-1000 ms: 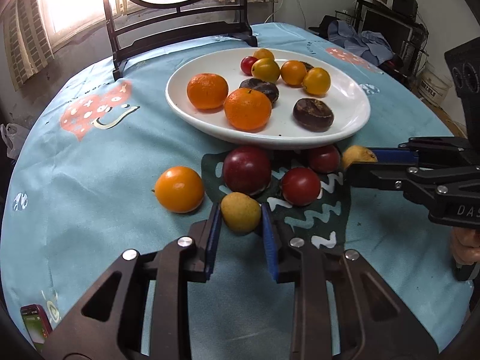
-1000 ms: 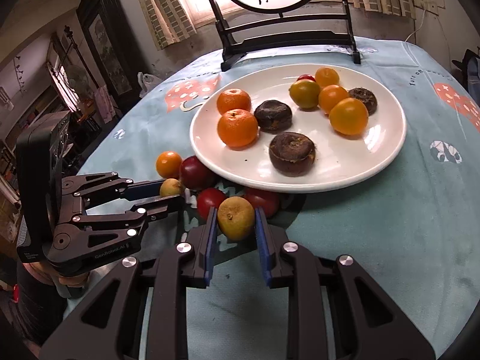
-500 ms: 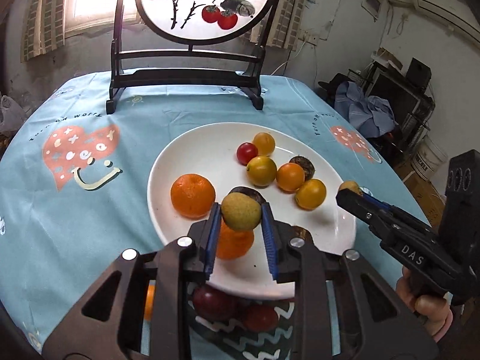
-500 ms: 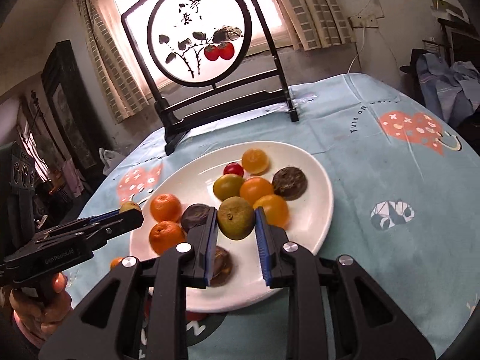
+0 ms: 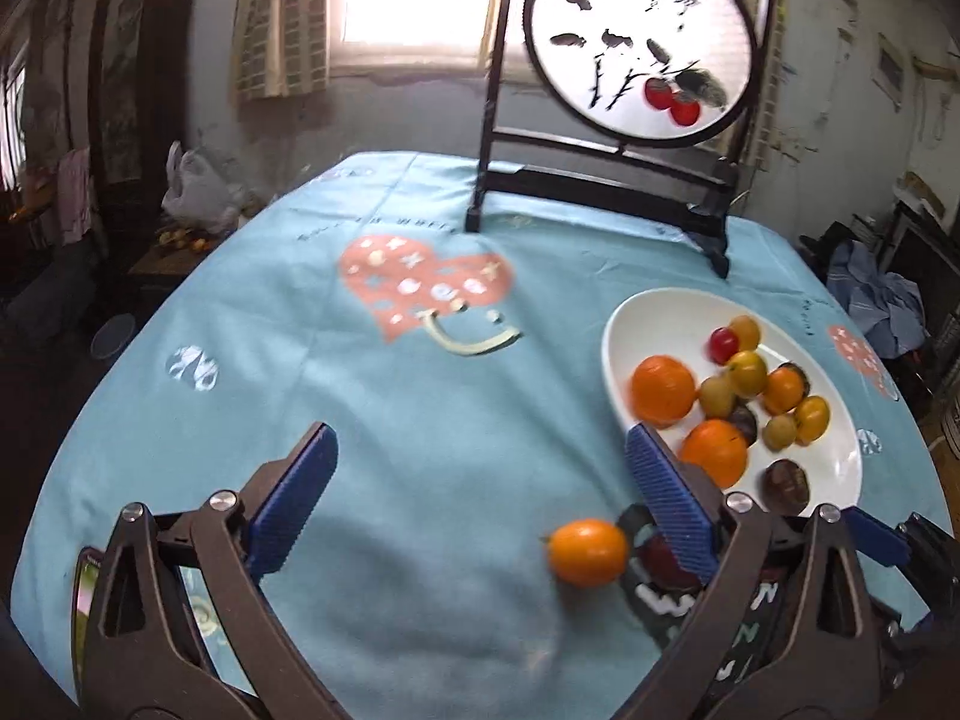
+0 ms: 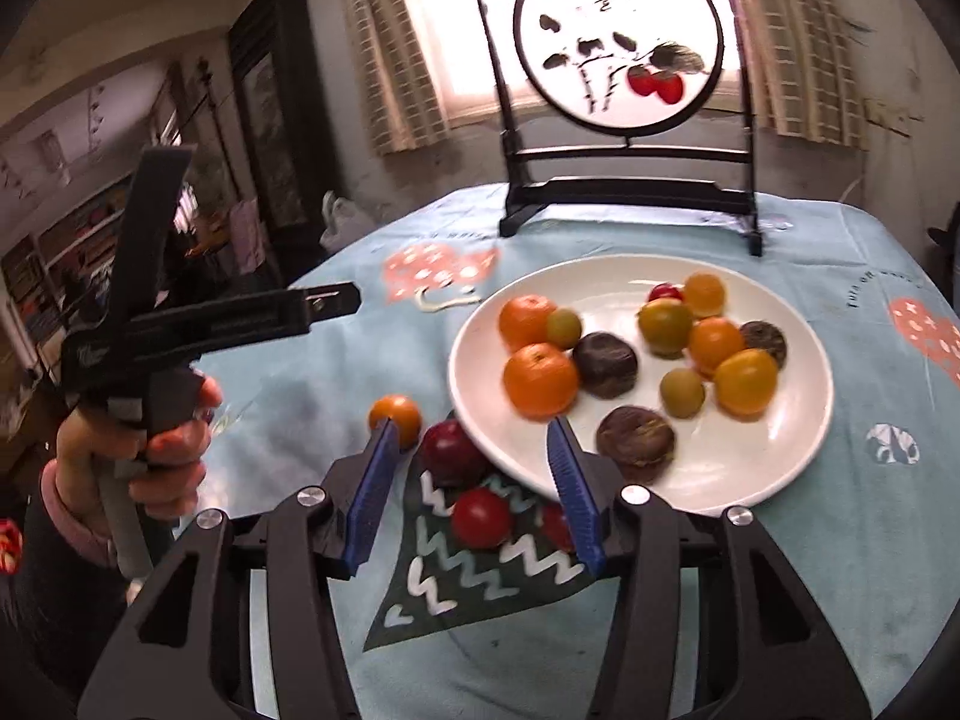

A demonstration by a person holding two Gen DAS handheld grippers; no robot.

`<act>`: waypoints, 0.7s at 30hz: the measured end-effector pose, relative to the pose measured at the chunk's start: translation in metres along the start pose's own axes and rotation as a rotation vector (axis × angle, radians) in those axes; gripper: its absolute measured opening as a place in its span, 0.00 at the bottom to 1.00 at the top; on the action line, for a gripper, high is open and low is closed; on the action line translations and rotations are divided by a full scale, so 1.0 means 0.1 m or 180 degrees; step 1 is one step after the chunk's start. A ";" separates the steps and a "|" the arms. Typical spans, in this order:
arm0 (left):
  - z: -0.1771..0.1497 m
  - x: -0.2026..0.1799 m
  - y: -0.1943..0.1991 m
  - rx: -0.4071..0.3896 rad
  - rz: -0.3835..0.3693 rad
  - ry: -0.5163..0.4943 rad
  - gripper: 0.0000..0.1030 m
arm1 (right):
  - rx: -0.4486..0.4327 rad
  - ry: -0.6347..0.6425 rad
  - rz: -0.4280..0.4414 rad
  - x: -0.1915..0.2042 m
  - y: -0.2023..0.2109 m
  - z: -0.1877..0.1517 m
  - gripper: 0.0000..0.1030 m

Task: Organize fruits
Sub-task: 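Lower both yellow fruits onto the white plate and open both tools, then grasp a red tomato with the right tool while the left tool grasps a small orange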

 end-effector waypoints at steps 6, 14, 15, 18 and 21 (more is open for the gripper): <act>-0.09 0.28 -0.05 0.0161 0.0115 0.0230 0.95 | 0.0342 0.0251 -0.0038 0.19 -0.19 -0.18 0.51; -0.10 0.16 0.02 0.0126 0.0051 0.0125 0.96 | 0.0589 0.0368 -0.0331 0.12 -0.40 -0.31 0.50; -0.10 0.15 0.03 0.0117 0.0048 0.0106 0.96 | 0.0618 0.0377 -0.0323 0.12 -0.43 -0.32 0.50; -0.10 0.13 0.05 0.0112 0.0029 0.0094 0.96 | 0.0661 0.0360 -0.0307 0.11 -0.49 -0.32 0.42; -0.09 0.14 0.06 0.0108 0.0008 0.0107 0.96 | 0.0709 0.0334 -0.0348 0.08 -0.55 -0.32 0.39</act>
Point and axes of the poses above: each gripper's, at about its wrist camera, not at the fingertips, and y roughly against the way its jaws point, x to its left, z to its top, the point moved 8 cm from there along -y, roughly the way its jaws point, and after that the axes turned 1 degree about -y, right-handed, at the moved point
